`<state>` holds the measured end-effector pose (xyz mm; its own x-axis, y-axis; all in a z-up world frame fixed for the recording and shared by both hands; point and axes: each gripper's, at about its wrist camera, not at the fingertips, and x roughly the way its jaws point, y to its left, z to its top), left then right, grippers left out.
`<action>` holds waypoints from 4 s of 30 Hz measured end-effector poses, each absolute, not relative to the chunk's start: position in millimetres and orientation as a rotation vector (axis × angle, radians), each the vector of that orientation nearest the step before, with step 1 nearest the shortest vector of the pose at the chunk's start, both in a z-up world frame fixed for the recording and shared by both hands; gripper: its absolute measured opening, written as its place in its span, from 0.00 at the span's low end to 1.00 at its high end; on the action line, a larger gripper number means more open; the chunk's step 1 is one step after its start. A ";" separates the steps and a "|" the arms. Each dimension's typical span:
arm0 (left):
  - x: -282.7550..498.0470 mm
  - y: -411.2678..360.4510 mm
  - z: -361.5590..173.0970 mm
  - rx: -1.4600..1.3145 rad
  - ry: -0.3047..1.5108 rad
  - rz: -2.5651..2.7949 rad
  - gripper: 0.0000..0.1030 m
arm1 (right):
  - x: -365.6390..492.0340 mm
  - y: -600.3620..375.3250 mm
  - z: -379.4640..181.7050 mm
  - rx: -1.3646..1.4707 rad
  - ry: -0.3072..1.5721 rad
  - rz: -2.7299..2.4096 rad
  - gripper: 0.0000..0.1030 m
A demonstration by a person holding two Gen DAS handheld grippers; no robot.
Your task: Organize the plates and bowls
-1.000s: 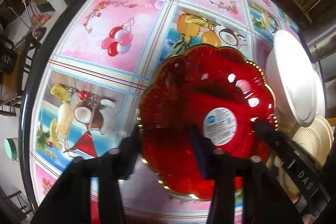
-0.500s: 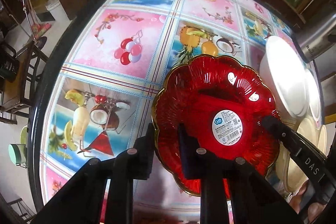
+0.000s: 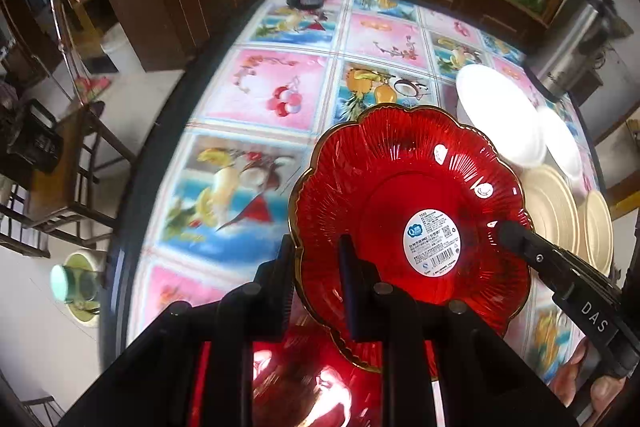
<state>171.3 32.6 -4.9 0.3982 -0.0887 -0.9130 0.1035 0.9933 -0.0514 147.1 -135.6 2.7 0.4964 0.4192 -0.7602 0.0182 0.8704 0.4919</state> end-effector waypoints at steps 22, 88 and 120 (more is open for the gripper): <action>43.6 123.8 -60.4 -0.024 1.251 -0.050 0.21 | 39.8 -16.3 -28.2 0.170 1.154 0.379 0.11; 77.2 -109.5 -25.9 0.016 0.880 -0.054 0.77 | 23.2 -335.8 -12.5 0.860 0.771 0.325 0.71; 123.4 -142.8 -26.4 -0.006 0.783 -0.068 0.77 | 53.5 -330.9 -39.6 0.870 0.813 0.265 0.71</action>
<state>123.4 -142.8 -26.4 0.7066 -0.0635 -0.7048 0.0592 0.9978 -0.0305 53.5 -330.9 -39.6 0.6774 0.5160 -0.5243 0.1077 0.6355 0.7646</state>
